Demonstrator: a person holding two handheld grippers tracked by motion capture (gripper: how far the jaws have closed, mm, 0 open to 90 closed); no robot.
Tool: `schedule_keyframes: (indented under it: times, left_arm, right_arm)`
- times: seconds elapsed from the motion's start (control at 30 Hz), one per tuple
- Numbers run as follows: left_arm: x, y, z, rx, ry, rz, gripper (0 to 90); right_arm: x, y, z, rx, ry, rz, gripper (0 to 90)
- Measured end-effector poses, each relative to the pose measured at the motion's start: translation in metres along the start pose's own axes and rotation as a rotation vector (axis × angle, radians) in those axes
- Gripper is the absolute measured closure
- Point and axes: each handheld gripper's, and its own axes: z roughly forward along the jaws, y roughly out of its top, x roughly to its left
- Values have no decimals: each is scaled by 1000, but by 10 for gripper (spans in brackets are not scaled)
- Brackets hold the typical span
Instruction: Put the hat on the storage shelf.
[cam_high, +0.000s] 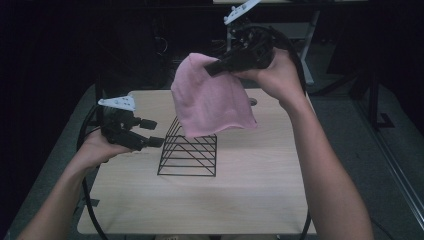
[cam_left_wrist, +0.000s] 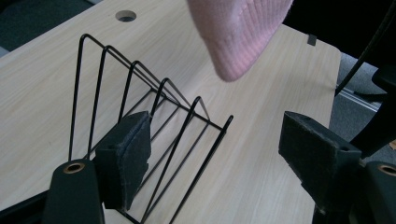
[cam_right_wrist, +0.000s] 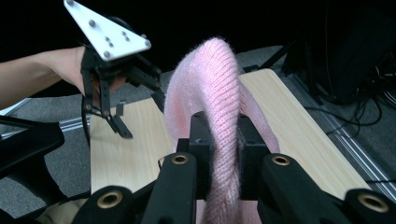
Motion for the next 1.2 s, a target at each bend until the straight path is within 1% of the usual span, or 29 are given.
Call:
schedule_keyframes:
  times: [0.1,0.2,0.33,0.4,0.47,0.57,0.6,0.63,0.7,0.77,0.87,0.9,0.93,1.0,1.07,1.17,1.2]
  left_arm:
    - [-1,4,3,-5,-11,-3,254]
    - [-1,7,5,-4,-13,-3,259]
    - [3,8,6,-15,-32,-16,332]
    - [7,7,7,-21,-54,-38,418]
    - [12,5,10,-17,-81,-72,478]
    - [19,1,14,-17,-98,-99,587]
    - [20,0,15,-22,-103,-106,640]
    - [22,-1,16,-23,-109,-104,699]
    - [22,-3,17,-16,-120,-103,781]
    - [22,-5,17,-19,-123,-103,822]
    - [22,-6,14,-8,-112,-88,837]
    - [22,-7,13,-3,-116,-88,840]
    - [22,-8,12,3,-107,-79,841]
    - [22,-9,12,17,-85,-79,843]
    - [21,-11,13,23,-73,-72,843]
    - [22,-14,15,41,-47,-70,845]
    - [23,-15,16,47,-44,-81,845]
  right_arm:
    - [2,8,5,-1,7,-32,800]
    - [5,15,11,-6,21,-44,800]
    - [7,21,20,-12,39,-52,801]
    - [7,22,24,-18,50,-54,800]
    - [6,23,27,-20,56,-53,800]
    - [3,22,31,-34,72,-52,801]
    - [2,21,33,-37,80,-46,800]
    - [2,20,34,-38,82,-46,800]
    - [0,18,37,-38,83,-44,800]
    - [-3,15,39,-36,80,-40,800]
    - [-5,10,39,-34,74,-25,800]
    - [-5,9,40,-32,70,-25,799]
    - [-5,8,41,-30,64,-21,798]
    - [-7,5,44,-22,55,-19,796]
    - [-9,2,48,-12,50,-6,796]
    - [-13,-4,53,-9,49,4,796]
    - [-15,-6,55,-9,51,12,796]
